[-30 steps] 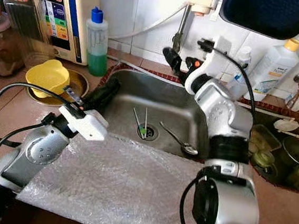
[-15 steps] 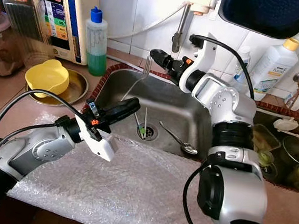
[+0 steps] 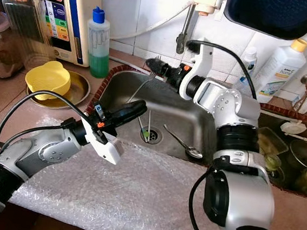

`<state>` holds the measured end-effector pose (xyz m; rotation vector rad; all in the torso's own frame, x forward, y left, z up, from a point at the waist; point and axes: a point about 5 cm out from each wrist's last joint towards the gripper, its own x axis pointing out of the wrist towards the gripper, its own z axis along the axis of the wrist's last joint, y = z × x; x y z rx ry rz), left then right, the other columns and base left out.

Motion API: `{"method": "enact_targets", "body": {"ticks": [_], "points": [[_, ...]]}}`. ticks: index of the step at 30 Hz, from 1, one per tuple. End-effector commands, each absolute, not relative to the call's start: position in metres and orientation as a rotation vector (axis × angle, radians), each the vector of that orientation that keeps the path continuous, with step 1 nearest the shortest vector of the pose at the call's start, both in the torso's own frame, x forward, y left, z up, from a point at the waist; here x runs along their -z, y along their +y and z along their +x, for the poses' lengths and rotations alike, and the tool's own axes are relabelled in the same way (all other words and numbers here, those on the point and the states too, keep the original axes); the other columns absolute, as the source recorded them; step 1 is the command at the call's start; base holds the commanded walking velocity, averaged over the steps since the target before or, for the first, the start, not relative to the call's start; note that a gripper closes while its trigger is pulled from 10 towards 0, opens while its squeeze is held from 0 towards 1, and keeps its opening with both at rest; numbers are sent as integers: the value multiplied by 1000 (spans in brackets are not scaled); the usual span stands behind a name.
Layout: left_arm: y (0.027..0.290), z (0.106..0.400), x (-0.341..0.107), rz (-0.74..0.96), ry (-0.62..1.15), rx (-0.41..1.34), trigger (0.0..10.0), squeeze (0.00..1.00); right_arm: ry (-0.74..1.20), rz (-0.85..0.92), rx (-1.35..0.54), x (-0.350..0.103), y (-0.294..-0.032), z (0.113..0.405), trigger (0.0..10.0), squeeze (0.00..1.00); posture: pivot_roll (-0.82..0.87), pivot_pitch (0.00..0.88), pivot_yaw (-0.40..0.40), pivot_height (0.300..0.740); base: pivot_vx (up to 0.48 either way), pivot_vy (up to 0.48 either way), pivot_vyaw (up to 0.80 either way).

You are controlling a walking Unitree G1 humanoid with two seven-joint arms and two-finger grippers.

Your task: Kitchen organization

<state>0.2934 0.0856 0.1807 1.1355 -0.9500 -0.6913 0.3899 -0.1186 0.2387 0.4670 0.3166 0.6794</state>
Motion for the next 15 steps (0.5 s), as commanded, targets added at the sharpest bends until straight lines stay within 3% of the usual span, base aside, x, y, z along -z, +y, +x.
{"method": "enact_targets", "body": {"ticks": [1, 2, 15], "points": [[81, 294, -185, 1143, -982, 704, 157, 0, 312, 459, -676, -240, -122, 390, 1725, 0, 49, 75, -137, 740, 0, 0, 0], [81, 294, -185, 1142, -983, 702, 392, 0, 316, 462, -690, -239, -120, 389, 0, 0, 48, 76, -136, 740, 0, 0, 0], [80, 293, -182, 1150, -995, 723, 745, 0, 341, 474, -688, -233, -112, 385, 0, 0, 42, 83, -124, 740, 0, 0, 0]]}}
